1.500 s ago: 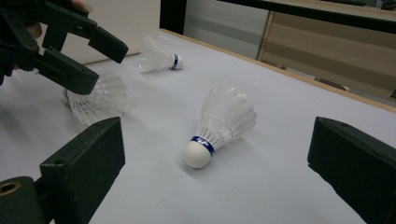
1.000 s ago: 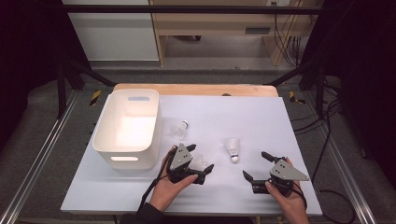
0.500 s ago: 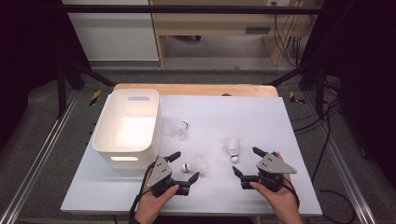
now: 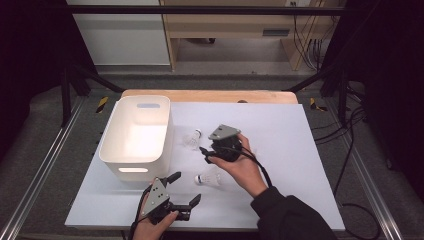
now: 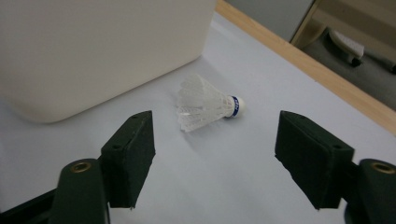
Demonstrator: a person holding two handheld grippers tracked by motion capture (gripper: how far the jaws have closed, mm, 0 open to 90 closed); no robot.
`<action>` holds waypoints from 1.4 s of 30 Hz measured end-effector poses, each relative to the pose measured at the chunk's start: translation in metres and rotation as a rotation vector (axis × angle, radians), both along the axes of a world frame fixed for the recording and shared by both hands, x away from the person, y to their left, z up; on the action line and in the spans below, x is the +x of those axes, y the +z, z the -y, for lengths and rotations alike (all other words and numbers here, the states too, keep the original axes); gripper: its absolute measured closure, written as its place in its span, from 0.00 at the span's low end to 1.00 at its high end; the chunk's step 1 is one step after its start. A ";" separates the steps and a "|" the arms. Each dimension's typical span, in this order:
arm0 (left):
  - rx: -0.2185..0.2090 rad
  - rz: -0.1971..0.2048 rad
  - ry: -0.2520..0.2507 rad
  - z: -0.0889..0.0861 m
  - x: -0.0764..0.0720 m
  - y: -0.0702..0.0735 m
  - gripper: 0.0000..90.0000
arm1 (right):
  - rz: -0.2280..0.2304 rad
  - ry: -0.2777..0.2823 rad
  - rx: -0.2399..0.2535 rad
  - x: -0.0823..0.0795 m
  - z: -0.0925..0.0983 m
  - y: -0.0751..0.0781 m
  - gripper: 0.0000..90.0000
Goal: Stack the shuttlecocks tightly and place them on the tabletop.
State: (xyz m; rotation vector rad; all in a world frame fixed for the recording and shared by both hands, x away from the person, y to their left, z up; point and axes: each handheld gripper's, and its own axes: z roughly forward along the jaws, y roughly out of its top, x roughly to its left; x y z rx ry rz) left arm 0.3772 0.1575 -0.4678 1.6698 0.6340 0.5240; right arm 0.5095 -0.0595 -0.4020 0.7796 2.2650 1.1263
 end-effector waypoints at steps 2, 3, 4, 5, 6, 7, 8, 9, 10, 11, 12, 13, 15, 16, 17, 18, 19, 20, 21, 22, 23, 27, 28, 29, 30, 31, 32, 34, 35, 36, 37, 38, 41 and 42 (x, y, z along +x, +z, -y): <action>-0.008 -0.006 0.008 -0.001 0.001 -0.001 0.06 | -0.034 -0.011 -0.003 0.015 -0.015 -0.010 0.42; -0.008 -0.009 0.008 -0.002 0.002 -0.001 0.06 | -0.043 -0.020 -0.016 0.021 -0.021 -0.015 0.43; -0.011 -0.008 0.008 -0.002 0.002 -0.001 0.06 | -0.044 -0.029 -0.031 0.027 -0.027 -0.019 0.46; -0.006 -0.006 0.009 -0.003 0.003 -0.001 0.06 | -0.052 -0.040 -0.033 0.033 -0.032 -0.024 0.49; -0.012 -0.007 0.012 -0.004 0.003 -0.001 0.06 | -0.057 -0.048 -0.039 0.038 -0.036 -0.027 0.51; -0.014 -0.009 0.016 -0.005 0.004 -0.001 0.06 | -0.069 -0.058 -0.044 0.043 -0.040 -0.031 0.53; -0.018 -0.010 0.020 -0.006 0.004 -0.002 0.07 | -0.073 -0.068 -0.052 0.047 -0.043 -0.034 0.54; -0.018 -0.015 0.019 -0.006 0.004 -0.002 0.07 | -0.078 -0.074 -0.055 0.051 -0.046 -0.037 0.56; -0.022 -0.016 0.018 -0.006 0.004 -0.002 0.07 | -0.084 -0.076 -0.059 0.054 -0.049 -0.039 0.57; -0.023 -0.015 0.016 -0.006 0.004 -0.002 0.07 | -0.082 -0.083 -0.066 0.057 -0.052 -0.040 0.59; -0.024 -0.016 0.013 -0.006 0.004 -0.002 0.07 | -0.080 -0.086 -0.072 0.059 -0.054 -0.041 0.60; -0.025 -0.015 0.014 -0.006 0.004 -0.002 0.07 | -0.085 -0.090 -0.079 0.061 -0.056 -0.043 0.62; -0.021 -0.016 0.013 -0.006 0.004 -0.002 0.07 | -0.092 -0.101 -0.101 0.065 -0.059 -0.046 0.68; -0.019 -0.017 0.013 -0.006 0.003 -0.002 0.07 | -0.104 -0.100 -0.108 0.067 -0.060 -0.048 0.74; -0.019 -0.018 0.013 -0.006 0.003 -0.003 0.07 | -0.108 -0.100 -0.116 0.067 -0.060 -0.049 0.77; -0.018 -0.017 0.012 -0.006 0.003 -0.003 0.08 | -0.110 -0.103 -0.125 0.068 -0.059 -0.050 0.82; -0.015 -0.016 0.012 -0.006 0.003 -0.003 0.08 | -0.115 -0.107 -0.137 0.067 -0.058 -0.050 0.86; -0.013 -0.012 0.013 -0.006 0.003 -0.003 0.08 | -0.116 -0.108 -0.138 0.067 -0.057 -0.050 0.89; -0.012 -0.012 0.013 -0.006 0.003 -0.003 0.08 | -0.107 -0.111 -0.147 0.066 -0.053 -0.049 0.94; -0.013 -0.013 0.012 -0.006 0.003 -0.003 0.08 | -0.111 -0.116 -0.151 0.066 -0.051 -0.048 0.96; -0.009 -0.013 0.012 -0.006 0.003 -0.003 0.08 | -0.116 -0.110 -0.143 0.065 -0.048 -0.047 0.98; -0.010 -0.020 0.013 -0.007 0.005 -0.003 0.08 | -0.126 -0.103 -0.102 0.058 -0.027 -0.039 1.00; -0.007 -0.019 0.013 -0.007 0.005 -0.004 0.08 | -0.124 -0.103 -0.086 0.055 -0.021 -0.037 1.00; -0.005 -0.020 0.013 -0.007 0.006 -0.004 0.08 | -0.132 -0.101 -0.060 0.051 -0.014 -0.034 1.00; -0.004 -0.021 0.013 -0.007 0.006 -0.004 0.08 | -0.129 -0.100 -0.045 0.047 -0.007 -0.032 1.00; -0.002 -0.022 0.013 -0.007 0.006 -0.004 0.08 | -0.125 -0.094 -0.036 0.041 0.000 -0.029 1.00; -0.009 -0.022 0.015 -0.007 0.006 -0.004 0.08 | -0.122 -0.087 -0.021 0.035 0.008 -0.026 1.00; -0.005 -0.020 0.015 -0.008 0.006 -0.004 0.08 | -0.111 -0.079 0.012 0.020 0.026 -0.021 1.00; -0.009 -0.021 0.015 -0.007 0.006 -0.004 0.09 | -0.107 -0.073 0.032 0.012 0.036 -0.019 1.00; -0.006 -0.022 0.013 -0.007 0.006 -0.004 0.09 | -0.099 -0.068 0.049 0.004 0.045 -0.018 1.00; -0.002 -0.022 0.012 -0.007 0.006 -0.004 0.09 | -0.095 -0.057 0.061 -0.005 0.054 -0.018 1.00; 0.000 -0.024 0.010 -0.006 0.006 -0.005 0.09 | -0.094 -0.049 0.073 -0.014 0.063 -0.018 1.00; 0.005 -0.028 0.004 -0.004 0.006 -0.006 0.09 | -0.094 -0.017 0.111 -0.038 0.086 -0.023 1.00; 0.015 -0.030 0.004 -0.004 0.006 -0.006 0.09 | -0.097 -0.010 0.123 -0.044 0.093 -0.026 1.00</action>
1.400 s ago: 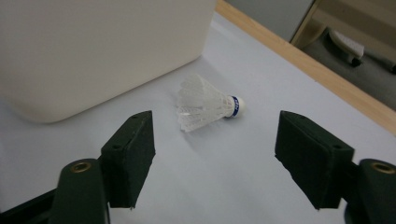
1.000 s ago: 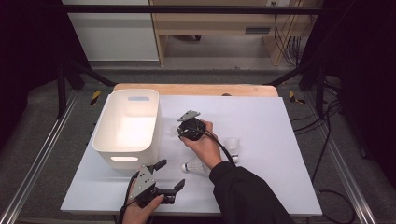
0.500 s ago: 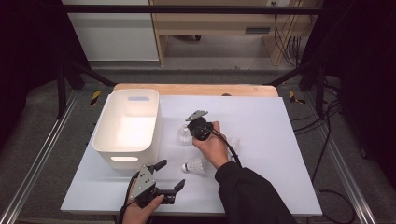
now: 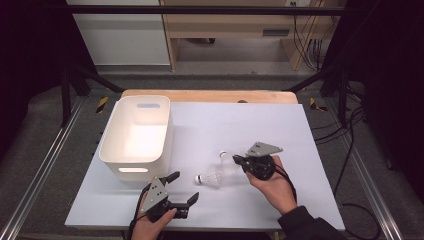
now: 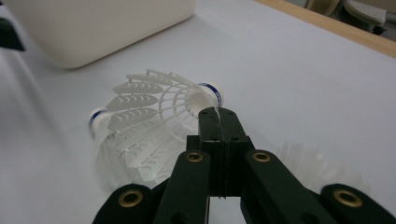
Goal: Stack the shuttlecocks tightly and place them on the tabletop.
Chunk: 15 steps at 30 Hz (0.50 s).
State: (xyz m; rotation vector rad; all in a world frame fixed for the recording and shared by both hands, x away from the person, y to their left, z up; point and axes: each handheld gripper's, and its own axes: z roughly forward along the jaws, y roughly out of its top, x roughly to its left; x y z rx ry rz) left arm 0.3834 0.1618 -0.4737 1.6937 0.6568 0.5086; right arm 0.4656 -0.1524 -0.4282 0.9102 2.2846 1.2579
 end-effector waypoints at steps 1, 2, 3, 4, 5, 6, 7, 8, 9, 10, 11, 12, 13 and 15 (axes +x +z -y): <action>0.002 -0.001 0.002 0.000 0.000 0.000 0.09 | -0.009 0.003 0.016 -0.007 0.007 -0.005 1.00; 0.003 -0.004 0.002 0.000 0.000 -0.001 0.09 | -0.016 0.007 0.022 -0.010 0.010 -0.008 1.00; 0.005 -0.008 0.001 0.001 -0.001 -0.001 0.09 | -0.023 0.015 0.025 -0.013 0.012 -0.012 1.00; 0.008 -0.010 -0.001 0.001 -0.001 -0.001 0.09 | -0.024 0.022 0.022 -0.015 0.014 -0.016 1.00; 0.007 -0.013 -0.003 0.001 -0.001 -0.001 0.09 | -0.026 0.033 0.024 -0.017 0.014 -0.020 1.00; 0.012 -0.017 -0.010 0.001 0.000 -0.002 0.09 | -0.029 0.040 0.027 -0.018 0.014 -0.022 1.00; 0.015 -0.021 -0.010 0.002 0.000 -0.002 0.09 | -0.029 0.055 0.035 -0.019 0.013 -0.026 1.00; 0.019 -0.025 -0.010 0.002 0.001 -0.003 0.09 | -0.032 0.068 0.039 -0.019 0.012 -0.028 1.00; 0.024 -0.028 -0.011 0.002 0.001 -0.003 0.09 | -0.032 0.082 0.035 -0.020 0.009 -0.030 1.00; 0.030 -0.032 -0.013 0.002 0.002 -0.004 0.09 | -0.030 0.098 0.034 -0.020 0.007 -0.032 1.00; 0.036 -0.034 -0.013 0.002 0.003 -0.004 0.09 | -0.030 0.115 0.038 -0.021 0.005 -0.034 1.00; 0.039 -0.037 -0.015 0.002 0.004 -0.004 0.09 | -0.030 0.130 0.040 -0.021 0.003 -0.035 1.00; 0.040 -0.040 -0.015 0.002 0.004 -0.005 0.09 | -0.028 0.143 0.040 -0.021 0.001 -0.036 1.00; 0.042 -0.045 -0.012 0.001 0.005 -0.005 0.09 | -0.031 0.169 0.049 -0.022 -0.003 -0.037 1.00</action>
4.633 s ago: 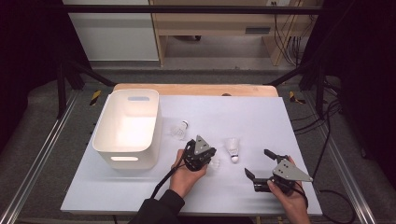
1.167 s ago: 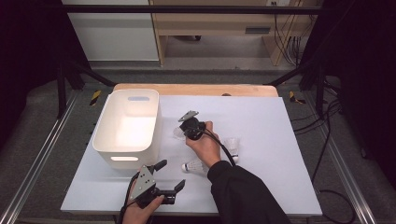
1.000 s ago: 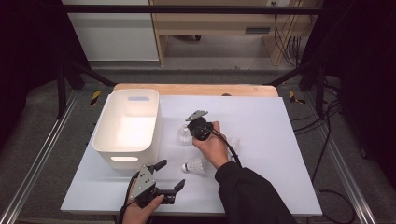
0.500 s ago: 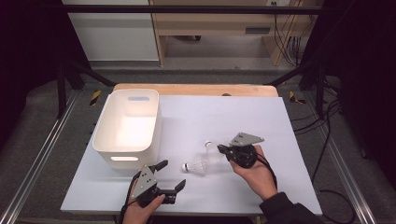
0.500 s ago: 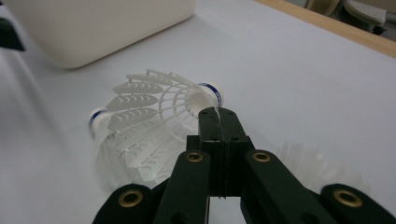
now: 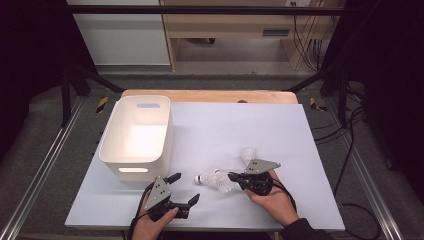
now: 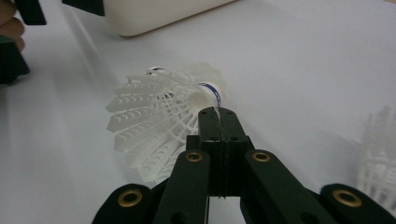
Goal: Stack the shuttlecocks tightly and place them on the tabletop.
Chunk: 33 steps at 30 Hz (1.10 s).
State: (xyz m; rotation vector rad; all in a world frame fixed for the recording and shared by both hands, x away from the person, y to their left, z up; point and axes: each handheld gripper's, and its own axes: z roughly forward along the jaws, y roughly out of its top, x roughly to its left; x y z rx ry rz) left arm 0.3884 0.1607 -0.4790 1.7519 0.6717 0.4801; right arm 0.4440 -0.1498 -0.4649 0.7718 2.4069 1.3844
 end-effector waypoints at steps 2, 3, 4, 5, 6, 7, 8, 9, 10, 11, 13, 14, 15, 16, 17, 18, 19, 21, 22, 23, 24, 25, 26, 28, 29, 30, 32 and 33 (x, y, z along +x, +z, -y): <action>0.004 -0.003 -0.004 0.000 0.000 0.000 0.09 | -0.004 0.023 -0.002 0.000 -0.003 -0.002 1.00; 0.004 -0.005 -0.005 0.001 0.000 -0.001 0.09 | -0.003 0.033 -0.006 0.000 -0.004 -0.003 1.00; 0.008 -0.005 -0.008 0.001 0.000 -0.001 0.09 | -0.003 0.036 -0.008 0.001 -0.005 -0.004 1.00; 0.011 -0.005 -0.010 0.002 0.000 -0.001 0.09 | -0.006 0.035 -0.009 0.002 -0.005 -0.005 0.99; 0.014 -0.007 -0.014 0.002 0.000 -0.001 0.09 | -0.009 0.035 -0.013 0.003 -0.005 -0.006 0.98; 0.017 -0.008 -0.017 0.003 0.000 -0.002 0.09 | -0.014 0.035 -0.019 0.004 -0.006 -0.007 0.95; 0.019 -0.008 -0.018 0.003 0.000 -0.002 0.09 | -0.013 0.030 -0.031 0.004 -0.006 -0.007 0.90; 0.020 -0.008 -0.020 0.004 -0.001 -0.002 0.09 | -0.012 0.019 -0.042 0.005 -0.005 -0.008 0.85; 0.021 -0.009 -0.021 0.004 -0.001 -0.002 0.09 | -0.014 0.011 -0.051 0.005 -0.005 -0.008 0.81; 0.021 -0.009 -0.021 0.004 -0.001 -0.002 0.09 | -0.015 0.006 -0.057 0.005 -0.004 -0.007 0.78; 0.023 -0.011 -0.022 0.004 0.000 -0.002 0.09 | -0.016 -0.003 -0.063 0.004 -0.003 -0.007 0.71; 0.023 -0.012 -0.023 0.004 0.000 -0.002 0.09 | -0.016 -0.002 -0.065 0.004 -0.003 -0.007 0.69; 0.024 -0.014 -0.023 0.004 0.000 -0.002 0.09 | -0.016 -0.005 -0.072 0.004 -0.003 -0.008 0.66; 0.025 -0.015 -0.024 0.004 0.000 -0.002 0.09 | -0.016 -0.007 -0.078 0.003 -0.003 -0.008 0.63; 0.026 -0.015 -0.026 0.004 0.000 -0.002 0.09 | -0.015 -0.008 -0.084 0.003 -0.004 -0.009 0.61; 0.026 -0.015 -0.026 0.004 0.000 -0.002 0.09 | -0.016 -0.012 -0.092 0.003 -0.004 -0.009 0.59; 0.026 -0.014 -0.027 0.004 0.000 -0.002 0.09 | -0.012 -0.017 -0.097 0.004 -0.005 -0.009 0.57; 0.027 -0.014 -0.026 0.004 0.000 -0.002 0.09 | -0.012 -0.028 -0.102 0.004 -0.004 -0.010 0.54; 0.026 -0.014 -0.026 0.004 0.000 -0.002 0.09 | -0.012 -0.034 -0.103 0.003 -0.003 -0.009 0.52; 0.026 -0.014 -0.025 0.004 0.000 -0.002 0.09 | -0.014 -0.037 -0.104 0.003 -0.003 -0.009 0.50; 0.025 -0.013 -0.024 0.004 0.000 -0.002 0.09 | -0.009 -0.042 -0.106 0.002 -0.002 -0.009 0.49; 0.025 -0.013 -0.023 0.004 0.000 -0.002 0.09 | -0.006 -0.049 -0.108 0.001 -0.001 -0.009 0.48; 0.027 -0.014 -0.024 0.004 0.000 -0.002 0.09 | -0.002 -0.051 -0.108 0.000 0.000 -0.008 0.46; 0.028 -0.014 -0.023 0.004 0.000 -0.002 0.09 | 0.004 -0.064 -0.112 -0.004 0.002 -0.007 0.41; 0.029 -0.013 -0.023 0.004 0.000 -0.002 0.10 | 0.004 -0.072 -0.114 -0.006 0.003 -0.007 0.38; 0.029 -0.012 -0.022 0.004 0.000 -0.002 0.09 | 0.007 -0.079 -0.115 -0.008 0.004 -0.006 0.35; 0.028 -0.011 -0.021 0.004 0.000 -0.002 0.10 | 0.012 -0.088 -0.114 -0.013 0.006 -0.006 0.32; 0.028 -0.010 -0.020 0.004 0.000 -0.002 0.10 | 0.010 -0.096 -0.112 -0.015 0.008 -0.005 0.29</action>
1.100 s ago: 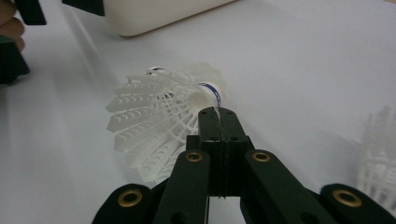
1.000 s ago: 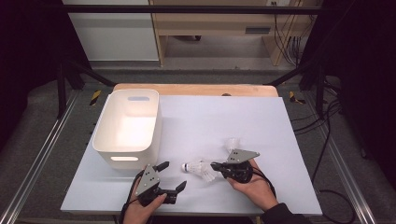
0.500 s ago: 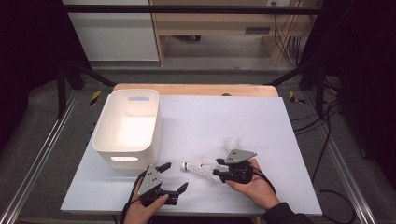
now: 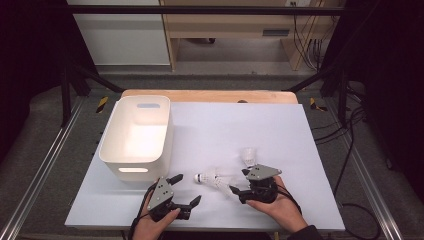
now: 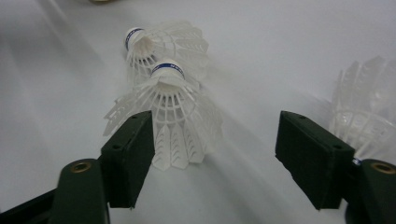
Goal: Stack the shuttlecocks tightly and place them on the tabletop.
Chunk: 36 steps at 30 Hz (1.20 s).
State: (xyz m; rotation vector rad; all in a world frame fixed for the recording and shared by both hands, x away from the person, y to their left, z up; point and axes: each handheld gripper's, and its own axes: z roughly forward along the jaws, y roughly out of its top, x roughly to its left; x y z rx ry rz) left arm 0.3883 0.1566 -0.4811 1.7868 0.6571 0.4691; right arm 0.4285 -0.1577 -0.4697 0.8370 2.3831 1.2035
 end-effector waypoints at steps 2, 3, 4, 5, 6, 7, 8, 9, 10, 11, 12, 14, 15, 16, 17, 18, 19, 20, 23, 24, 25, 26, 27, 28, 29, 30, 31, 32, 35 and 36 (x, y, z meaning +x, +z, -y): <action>0.000 0.003 0.005 0.000 0.000 0.000 0.09 | -0.003 -0.016 0.008 -0.006 0.003 0.002 0.25; -0.003 0.004 0.007 0.000 0.000 0.000 0.09 | -0.008 -0.024 0.013 -0.010 0.004 0.003 0.22; -0.006 0.007 0.008 0.000 0.000 0.000 0.09 | -0.012 -0.027 0.020 -0.013 0.004 0.004 0.20; -0.008 0.009 0.012 0.000 0.000 0.000 0.09 | -0.017 -0.029 0.026 -0.017 0.004 0.005 0.18; -0.009 0.010 0.015 0.000 0.000 0.000 0.09 | -0.021 -0.028 0.031 -0.020 0.004 0.005 0.15; -0.011 0.011 0.017 0.000 0.000 0.000 0.09 | -0.027 -0.024 0.036 -0.023 0.003 0.006 0.14; -0.013 0.011 0.018 0.000 0.000 0.000 0.09 | -0.030 -0.012 0.043 -0.026 0.001 0.005 0.15; -0.013 0.010 0.020 0.000 0.000 0.000 0.09 | -0.034 -0.004 0.050 -0.029 -0.001 0.005 0.15; -0.017 0.011 0.024 0.000 -0.001 0.000 0.09 | -0.040 -0.002 0.054 -0.031 -0.003 0.004 0.17; -0.020 0.011 0.027 -0.001 -0.001 0.001 0.09 | -0.049 0.001 0.060 -0.033 -0.006 0.004 0.19; -0.023 0.013 0.028 -0.001 -0.001 0.001 0.08 | -0.056 0.003 0.065 -0.034 -0.008 0.003 0.22; -0.027 0.016 0.035 -0.002 -0.001 0.002 0.08 | -0.061 0.003 0.048 -0.035 -0.015 0.001 0.26; -0.029 0.016 0.036 -0.002 -0.001 0.002 0.08 | -0.059 0.007 0.034 -0.035 -0.019 0.000 0.30; -0.031 0.016 0.037 -0.002 -0.002 0.002 0.08 | -0.059 0.008 0.024 -0.036 -0.022 0.000 0.32; -0.031 0.017 0.038 -0.002 -0.002 0.002 0.08 | -0.057 0.011 0.011 -0.035 -0.025 0.001 0.35; -0.031 0.017 0.037 -0.003 -0.002 0.002 0.08 | -0.058 0.019 0.004 -0.035 -0.029 0.001 0.38; -0.031 0.017 0.037 -0.003 -0.002 0.002 0.08 | -0.058 0.025 -0.006 -0.035 -0.033 0.002 0.41; -0.031 0.017 0.037 -0.002 -0.002 0.002 0.08 | -0.057 0.029 -0.020 -0.034 -0.036 0.002 0.44; -0.028 0.019 0.033 -0.002 -0.002 0.002 0.08 | -0.063 0.039 -0.040 -0.029 -0.042 0.001 0.56; -0.027 0.018 0.031 -0.002 -0.002 0.002 0.08 | -0.065 0.037 -0.044 -0.027 -0.044 0.001 0.60; -0.028 0.018 0.030 -0.002 -0.002 0.002 0.08 | -0.068 0.038 -0.045 -0.025 -0.044 0.001 0.65; -0.027 0.018 0.028 -0.001 -0.002 0.002 0.08 | -0.073 0.037 -0.047 -0.024 -0.044 0.001 0.70; -0.026 0.018 0.027 -0.001 -0.002 0.002 0.08 | -0.076 0.037 -0.047 -0.022 -0.044 0.002 0.74; -0.025 0.019 0.025 -0.001 -0.002 0.002 0.08 | -0.078 0.041 -0.046 -0.021 -0.043 0.002 0.78; -0.025 0.019 0.023 -0.001 -0.002 0.002 0.08 | -0.081 0.044 -0.049 -0.020 -0.042 0.002 0.83; -0.024 0.018 0.022 -0.001 -0.002 0.002 0.08 | -0.081 0.047 -0.050 -0.019 -0.041 0.003 0.85; -0.024 0.017 0.021 -0.001 -0.002 0.002 0.08 | -0.082 0.048 -0.044 -0.018 -0.040 0.003 0.89; -0.024 0.017 0.022 -0.001 -0.002 0.002 0.08 | -0.083 0.053 -0.037 -0.017 -0.038 0.003 0.92; -0.023 0.016 0.025 -0.001 -0.003 0.002 0.08 | -0.092 0.066 -0.015 -0.013 -0.033 0.003 0.99; -0.022 0.015 0.026 -0.001 -0.002 0.002 0.08 | -0.095 0.074 -0.011 -0.011 -0.032 0.003 1.00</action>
